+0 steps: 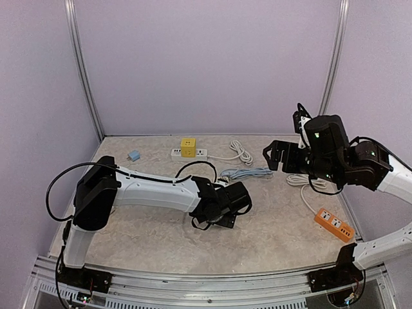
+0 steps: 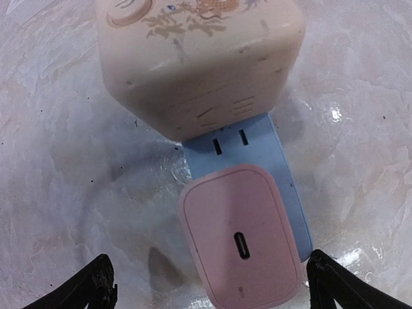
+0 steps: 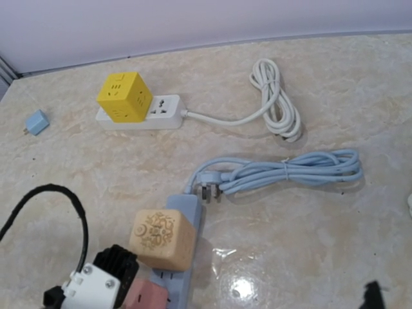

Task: Insert the plug
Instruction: Move the socket to the center of the board.

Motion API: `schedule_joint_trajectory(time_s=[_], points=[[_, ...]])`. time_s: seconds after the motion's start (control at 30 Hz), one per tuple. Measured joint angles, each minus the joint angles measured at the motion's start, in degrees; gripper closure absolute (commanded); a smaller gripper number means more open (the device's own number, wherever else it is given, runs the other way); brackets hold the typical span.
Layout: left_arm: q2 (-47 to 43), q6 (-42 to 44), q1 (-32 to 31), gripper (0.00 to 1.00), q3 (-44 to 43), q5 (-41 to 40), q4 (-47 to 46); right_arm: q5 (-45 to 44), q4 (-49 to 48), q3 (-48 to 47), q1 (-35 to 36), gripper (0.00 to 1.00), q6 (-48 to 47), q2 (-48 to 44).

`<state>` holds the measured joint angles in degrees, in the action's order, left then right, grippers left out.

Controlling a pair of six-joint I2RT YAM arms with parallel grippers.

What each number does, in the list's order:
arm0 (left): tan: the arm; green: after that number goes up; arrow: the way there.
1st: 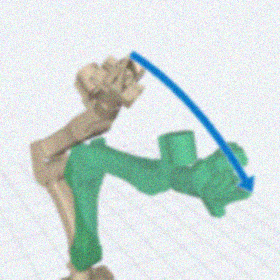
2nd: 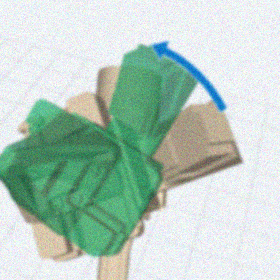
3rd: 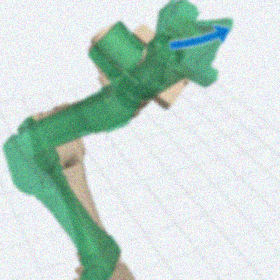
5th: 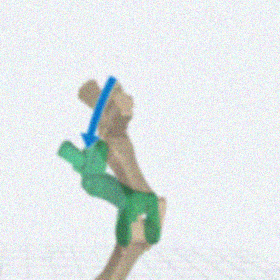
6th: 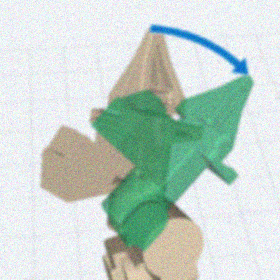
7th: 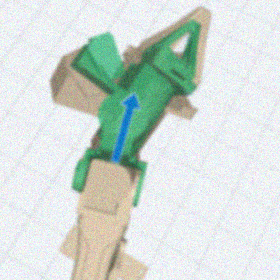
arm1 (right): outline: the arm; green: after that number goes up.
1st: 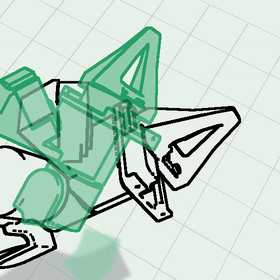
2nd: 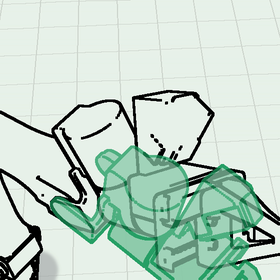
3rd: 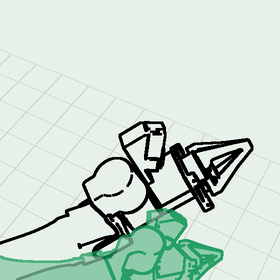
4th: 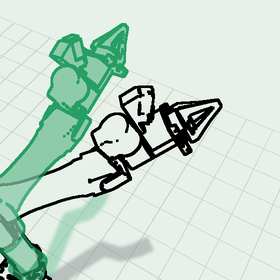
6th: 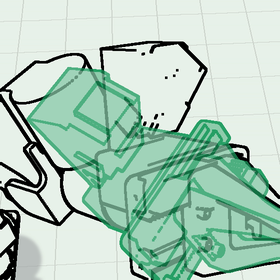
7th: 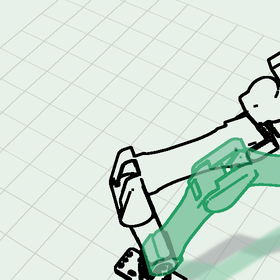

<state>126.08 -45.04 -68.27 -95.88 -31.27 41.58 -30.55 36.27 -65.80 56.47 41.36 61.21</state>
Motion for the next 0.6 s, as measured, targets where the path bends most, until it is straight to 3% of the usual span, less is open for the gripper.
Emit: schedule_joint_trajectory(time_s=[0.3,0.6], points=[[-0.3,-1.1,1.5,0.01,4.8,-0.6,-1.2,1.0,-1.7,0.2,0.0,0.00,-0.5,0.4],[-5.0,-1.6,7.0,0.01,12.3,-3.2,-1.7,1.4,-1.9,0.2,0.0,0.00,-1.1,1.2]])
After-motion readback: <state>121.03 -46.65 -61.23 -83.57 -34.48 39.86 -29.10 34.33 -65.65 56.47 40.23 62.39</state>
